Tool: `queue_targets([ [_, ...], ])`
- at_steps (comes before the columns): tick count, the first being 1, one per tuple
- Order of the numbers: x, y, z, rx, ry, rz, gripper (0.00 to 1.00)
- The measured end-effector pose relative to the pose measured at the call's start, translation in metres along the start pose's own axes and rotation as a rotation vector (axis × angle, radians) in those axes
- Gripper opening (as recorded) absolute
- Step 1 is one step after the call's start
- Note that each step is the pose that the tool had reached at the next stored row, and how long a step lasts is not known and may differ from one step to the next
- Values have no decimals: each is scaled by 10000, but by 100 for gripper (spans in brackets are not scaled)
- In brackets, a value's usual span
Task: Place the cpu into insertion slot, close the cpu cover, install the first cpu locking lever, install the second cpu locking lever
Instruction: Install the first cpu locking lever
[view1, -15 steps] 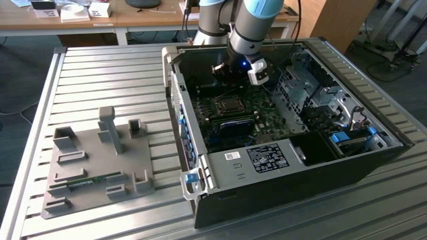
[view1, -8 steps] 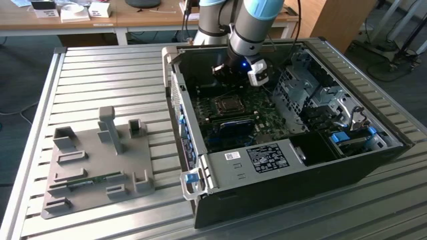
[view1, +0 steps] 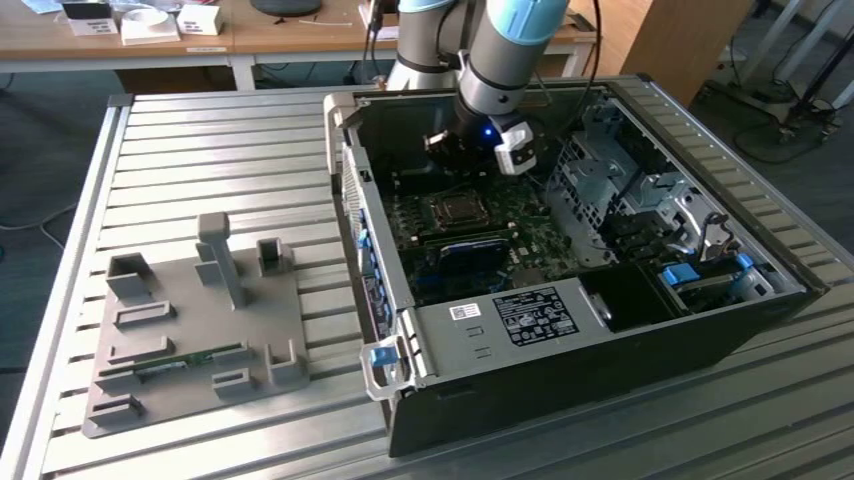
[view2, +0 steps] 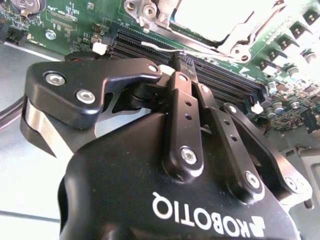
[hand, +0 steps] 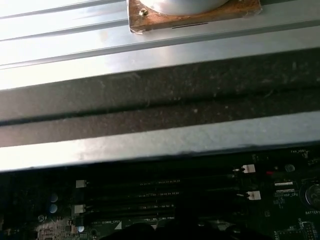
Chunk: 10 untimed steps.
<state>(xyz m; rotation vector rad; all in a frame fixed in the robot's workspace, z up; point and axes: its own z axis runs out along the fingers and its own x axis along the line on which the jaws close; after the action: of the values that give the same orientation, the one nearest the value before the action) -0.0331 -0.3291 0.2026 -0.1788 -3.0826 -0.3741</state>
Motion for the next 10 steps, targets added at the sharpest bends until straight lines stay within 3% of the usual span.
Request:
queue_targets([
  [10,-2,-7,30,10,-1,0,11],
])
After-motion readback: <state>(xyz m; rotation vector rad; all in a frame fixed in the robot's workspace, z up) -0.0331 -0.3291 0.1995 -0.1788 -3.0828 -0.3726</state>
